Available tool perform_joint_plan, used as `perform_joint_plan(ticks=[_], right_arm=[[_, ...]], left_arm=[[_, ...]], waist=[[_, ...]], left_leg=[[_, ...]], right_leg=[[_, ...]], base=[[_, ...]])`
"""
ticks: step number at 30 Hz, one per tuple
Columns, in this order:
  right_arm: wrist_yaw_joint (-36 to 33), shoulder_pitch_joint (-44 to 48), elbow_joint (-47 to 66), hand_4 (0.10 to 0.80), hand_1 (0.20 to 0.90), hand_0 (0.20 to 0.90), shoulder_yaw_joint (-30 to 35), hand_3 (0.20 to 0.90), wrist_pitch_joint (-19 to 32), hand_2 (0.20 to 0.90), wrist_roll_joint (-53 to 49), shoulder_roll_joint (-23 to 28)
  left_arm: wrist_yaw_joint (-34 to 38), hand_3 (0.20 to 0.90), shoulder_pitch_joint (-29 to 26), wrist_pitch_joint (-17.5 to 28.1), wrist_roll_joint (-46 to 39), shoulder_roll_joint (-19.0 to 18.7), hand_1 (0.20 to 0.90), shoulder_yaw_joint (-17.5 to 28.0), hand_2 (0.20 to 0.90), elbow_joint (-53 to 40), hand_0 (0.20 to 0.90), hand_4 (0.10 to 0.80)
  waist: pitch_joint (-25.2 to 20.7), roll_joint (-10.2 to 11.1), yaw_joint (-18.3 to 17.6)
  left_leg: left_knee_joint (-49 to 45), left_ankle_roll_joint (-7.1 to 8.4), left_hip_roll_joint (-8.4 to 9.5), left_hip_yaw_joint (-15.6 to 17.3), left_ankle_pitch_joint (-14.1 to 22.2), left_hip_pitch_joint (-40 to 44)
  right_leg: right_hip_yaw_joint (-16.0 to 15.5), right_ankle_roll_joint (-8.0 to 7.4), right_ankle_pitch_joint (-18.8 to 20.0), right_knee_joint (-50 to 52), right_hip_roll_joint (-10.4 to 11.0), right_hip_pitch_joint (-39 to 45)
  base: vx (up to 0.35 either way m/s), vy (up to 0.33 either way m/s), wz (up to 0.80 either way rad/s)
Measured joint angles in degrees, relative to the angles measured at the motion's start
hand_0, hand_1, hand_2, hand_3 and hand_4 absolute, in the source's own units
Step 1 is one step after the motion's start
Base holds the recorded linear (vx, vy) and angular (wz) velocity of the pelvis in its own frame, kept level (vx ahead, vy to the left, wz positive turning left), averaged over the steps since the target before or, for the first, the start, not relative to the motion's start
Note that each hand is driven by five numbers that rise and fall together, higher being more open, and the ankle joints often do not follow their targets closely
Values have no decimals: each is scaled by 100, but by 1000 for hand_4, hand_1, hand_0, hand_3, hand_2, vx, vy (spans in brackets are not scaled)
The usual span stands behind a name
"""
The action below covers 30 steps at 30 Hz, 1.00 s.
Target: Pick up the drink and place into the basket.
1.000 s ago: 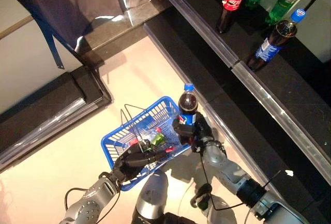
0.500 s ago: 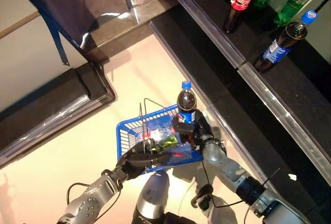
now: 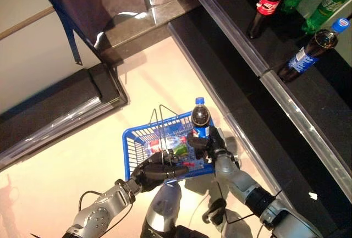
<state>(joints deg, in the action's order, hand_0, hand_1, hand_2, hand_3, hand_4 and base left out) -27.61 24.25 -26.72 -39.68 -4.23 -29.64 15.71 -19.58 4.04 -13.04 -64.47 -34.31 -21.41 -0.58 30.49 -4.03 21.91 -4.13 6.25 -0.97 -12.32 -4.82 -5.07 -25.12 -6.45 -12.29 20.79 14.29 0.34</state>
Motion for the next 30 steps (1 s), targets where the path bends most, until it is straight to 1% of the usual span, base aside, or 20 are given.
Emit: perform_joint_plan(ticks=[4, 8, 12, 16, 21, 22, 25, 30], right_arm=[[66, 2, -28, 100, 300, 300, -200, 200, -59, 300, -58, -173], [104, 11, -107, 100, 300, 300, -248, 200, -165, 300, -79, -404], [114, 117, -243, 100, 300, 300, -239, 200, -166, 300, -132, -412], [118, 325, -578, 100, 300, 300, -183, 200, -162, 300, -387, -414], [273, 361, -986, 100, 300, 300, -57, 200, -127, 300, -1366, -418], [390, 328, -1138, 100, 300, 300, -9, 200, -43, 300, -1850, -431], [682, 173, -1467, 100, 300, 300, 188, 200, 158, 300, -2780, -541], [869, 28, -1696, 100, 300, 300, 356, 200, 372, 300, -3760, -703]], left_arm=[[-1, 200, -172, 0, 0, -33, 300, -181, 300, -10, 300, 100], [-1, 200, -318, 1, 0, -52, 300, -372, 300, -13, 300, 100], [-1, 200, -432, 1, 0, -43, 300, -483, 300, -14, 300, 100], [-2, 200, -446, -6, 0, -1, 300, -499, 300, -37, 300, 100], [-13, 200, -453, -28, 1, 9, 300, -520, 300, -67, 300, 100], [-15, 200, -453, -28, 0, 13, 300, -520, 300, -67, 300, 100], [-26, 200, -458, -27, 0, 9, 300, -510, 300, -67, 300, 100], [-46, 200, -457, -27, 0, -13, 300, -511, 300, -67, 300, 100]], waist=[[0, -1, 4], [-2, -2, 3], [-2, -3, -5], [-4, -4, -12], [-4, -6, -15], [-5, -6, -14], [-7, -10, -8], [-6, -12, -7]], left_leg=[[-2, 0, 6, 0, 0, 0], [0, 0, 5, 2, 0, -8], [1, 0, 5, 4, 0, -18], [4, 0, 5, 5, 0, -24], [8, 0, 5, 6, 0, -35], [9, 0, 4, 5, 0, -42], [-7, 0, 3, -1, 0, -109], [-1, 1, 0, 0, -2, -157]], right_leg=[[5, -1, 1, -1, 4, 1], [14, -1, 1, 0, 3, -13], [12, -1, 1, 1, 3, -27], [11, -1, 1, 1, 3, -35], [10, -1, 1, -4, 2, -50], [6, -1, 1, -6, 2, -52], [-6, -1, 1, -5, -1, -96], [0, -1, 2, -9, -6, -151]], base=[[-4, 21, 0], [2, 33, -1], [0, 0, 0], [0, 0, 0], [0, 0, 0], [0, 0, 0], [-6, -4, 1], [0, 0, 0]])
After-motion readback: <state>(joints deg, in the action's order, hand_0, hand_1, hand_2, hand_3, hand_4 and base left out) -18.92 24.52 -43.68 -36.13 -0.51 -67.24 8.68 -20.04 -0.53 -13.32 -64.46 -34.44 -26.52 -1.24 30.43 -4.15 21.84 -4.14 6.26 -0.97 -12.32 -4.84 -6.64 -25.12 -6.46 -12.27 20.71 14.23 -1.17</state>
